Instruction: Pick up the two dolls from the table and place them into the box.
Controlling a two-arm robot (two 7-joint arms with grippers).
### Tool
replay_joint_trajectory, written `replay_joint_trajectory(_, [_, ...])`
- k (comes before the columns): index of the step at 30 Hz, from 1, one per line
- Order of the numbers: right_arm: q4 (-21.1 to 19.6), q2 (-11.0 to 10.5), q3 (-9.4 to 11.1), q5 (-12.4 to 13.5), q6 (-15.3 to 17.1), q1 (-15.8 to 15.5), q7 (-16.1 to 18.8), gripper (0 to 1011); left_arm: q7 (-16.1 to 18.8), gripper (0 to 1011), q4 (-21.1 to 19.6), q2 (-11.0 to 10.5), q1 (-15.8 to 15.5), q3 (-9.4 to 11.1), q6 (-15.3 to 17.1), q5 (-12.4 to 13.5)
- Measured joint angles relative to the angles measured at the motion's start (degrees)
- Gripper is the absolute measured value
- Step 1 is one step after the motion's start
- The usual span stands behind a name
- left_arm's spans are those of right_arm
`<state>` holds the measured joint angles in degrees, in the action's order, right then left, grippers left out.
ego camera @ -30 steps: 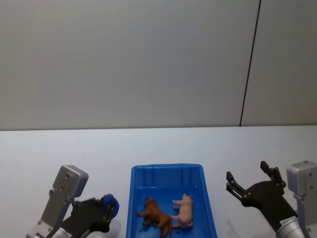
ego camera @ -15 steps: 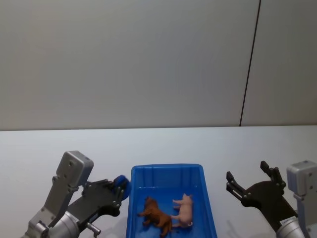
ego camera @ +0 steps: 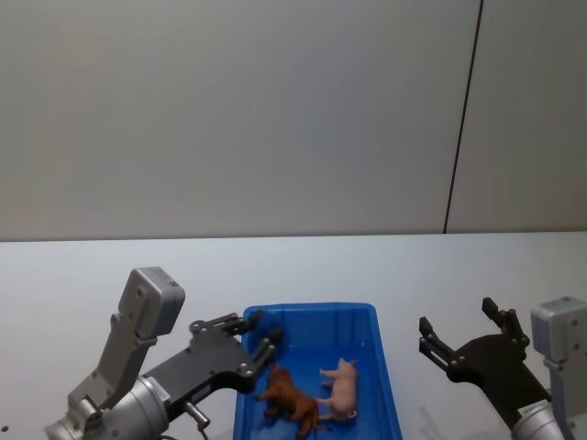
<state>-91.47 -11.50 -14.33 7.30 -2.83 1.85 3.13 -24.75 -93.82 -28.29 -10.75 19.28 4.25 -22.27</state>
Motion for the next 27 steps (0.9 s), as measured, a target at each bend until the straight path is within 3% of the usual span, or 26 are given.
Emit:
replay_joint_trajectory(9, [0.0,0.0,0.0,0.0,0.0,0.0,0.0,1001,-5.4,528,1.8,1.4,-1.4,0.6,-2.0,-1.9])
replay_joint_trajectory(20, [0.0,0.0,0.0,0.0,0.0,0.0,0.0,1001,-8.1,893,2.7,2.1,-2.1,1.0,-3.0,-2.9])
replay_joint_trajectory(24, [0.0,0.0,0.0,0.0,0.0,0.0,0.0,1001,-8.7,990,2.9,2.2,-2.3,1.0,-3.2,-3.1])
replay_joint_trajectory(27, [0.0,0.0,0.0,0.0,0.0,0.0,0.0,1001,-8.9,1001,3.0,2.3,-2.3,1.0,-3.3,-3.2])
